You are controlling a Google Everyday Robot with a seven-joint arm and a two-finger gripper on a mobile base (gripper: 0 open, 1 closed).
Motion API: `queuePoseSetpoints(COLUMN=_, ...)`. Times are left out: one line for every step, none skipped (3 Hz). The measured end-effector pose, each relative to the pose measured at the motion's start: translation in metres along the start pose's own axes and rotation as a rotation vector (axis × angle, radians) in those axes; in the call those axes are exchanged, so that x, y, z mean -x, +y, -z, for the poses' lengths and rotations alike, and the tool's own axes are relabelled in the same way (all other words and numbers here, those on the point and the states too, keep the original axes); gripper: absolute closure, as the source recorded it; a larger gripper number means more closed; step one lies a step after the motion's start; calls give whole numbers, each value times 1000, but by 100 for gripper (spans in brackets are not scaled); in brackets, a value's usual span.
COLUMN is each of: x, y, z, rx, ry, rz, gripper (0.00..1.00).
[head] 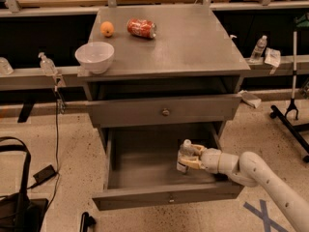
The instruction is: Place blue plastic bottle into middle drawer
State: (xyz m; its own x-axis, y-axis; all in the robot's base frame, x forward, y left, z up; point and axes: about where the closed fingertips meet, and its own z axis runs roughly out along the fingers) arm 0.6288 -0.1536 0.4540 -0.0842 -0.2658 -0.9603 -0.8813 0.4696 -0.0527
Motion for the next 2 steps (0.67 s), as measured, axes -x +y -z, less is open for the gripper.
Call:
queuePoseSetpoints(x=4, y=-2, z=2, rx=-15, ry=-15, rz=10, gripper=6)
queuePoseSetpoints(x=32, y=-11, z=32, rx=-44, ry=-34, rz=61, gripper=0)
